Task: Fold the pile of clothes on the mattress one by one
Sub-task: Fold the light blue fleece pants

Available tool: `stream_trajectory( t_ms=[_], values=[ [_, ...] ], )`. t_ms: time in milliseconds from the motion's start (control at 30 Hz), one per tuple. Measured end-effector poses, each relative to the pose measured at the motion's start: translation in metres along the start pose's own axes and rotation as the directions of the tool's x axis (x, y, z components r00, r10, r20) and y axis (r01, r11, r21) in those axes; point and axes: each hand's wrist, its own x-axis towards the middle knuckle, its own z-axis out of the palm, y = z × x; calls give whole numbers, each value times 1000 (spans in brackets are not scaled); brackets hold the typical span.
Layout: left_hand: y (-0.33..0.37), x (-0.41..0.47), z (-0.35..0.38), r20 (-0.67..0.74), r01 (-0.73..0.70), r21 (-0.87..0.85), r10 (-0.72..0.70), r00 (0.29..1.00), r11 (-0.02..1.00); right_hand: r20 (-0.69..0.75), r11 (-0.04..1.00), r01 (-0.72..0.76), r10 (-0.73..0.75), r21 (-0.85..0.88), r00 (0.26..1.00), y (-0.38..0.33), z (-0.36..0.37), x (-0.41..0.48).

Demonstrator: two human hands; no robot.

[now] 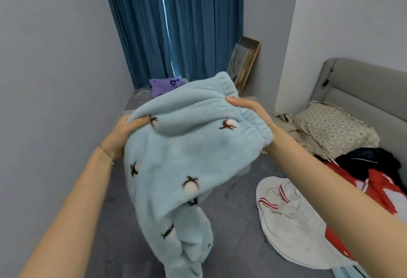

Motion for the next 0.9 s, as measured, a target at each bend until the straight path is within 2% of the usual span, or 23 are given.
stream_trajectory(
  t_ms=[100, 200, 300, 400, 567, 700, 800, 900],
  values=[
    [-18, 4, 25, 100, 134, 175, -153, 983, 975, -208, 998, -42, 51, 44, 977, 27, -41, -33],
    [-70, 3, 69, 167, 268, 325, -334, 928, 907, -398, 995, -93, 101, 40, 912, 71, -88, -76],
    [-138, 0, 125, 200, 392, 395, -494, 846, 831, -421, 973, -117, 194, 201, 886, 112, -139, -119],
    [-207, -5, 195, 186, 469, 423, -581, 792, 775, -476, 943, -186, 301, 274, 826, 137, -197, -163],
    [-309, 6, 322, 206, 486, 466, -625, 753, 739, -645, 926, -268, 379, 267, 664, 169, -313, -236],
    [-382, 23, 411, 246, 443, 514, -622, 744, 734, -800, 910, -398, 322, 114, 506, 188, -399, -283],
    [-441, 38, 468, 230, 383, 543, -571, 788, 747, -857, 874, -485, 268, 25, 440, 199, -463, -308],
    [-497, 51, 507, 149, 349, 566, -509, 848, 747, -914, 829, -558, 193, -43, 357, 214, -522, -320]
  ],
)
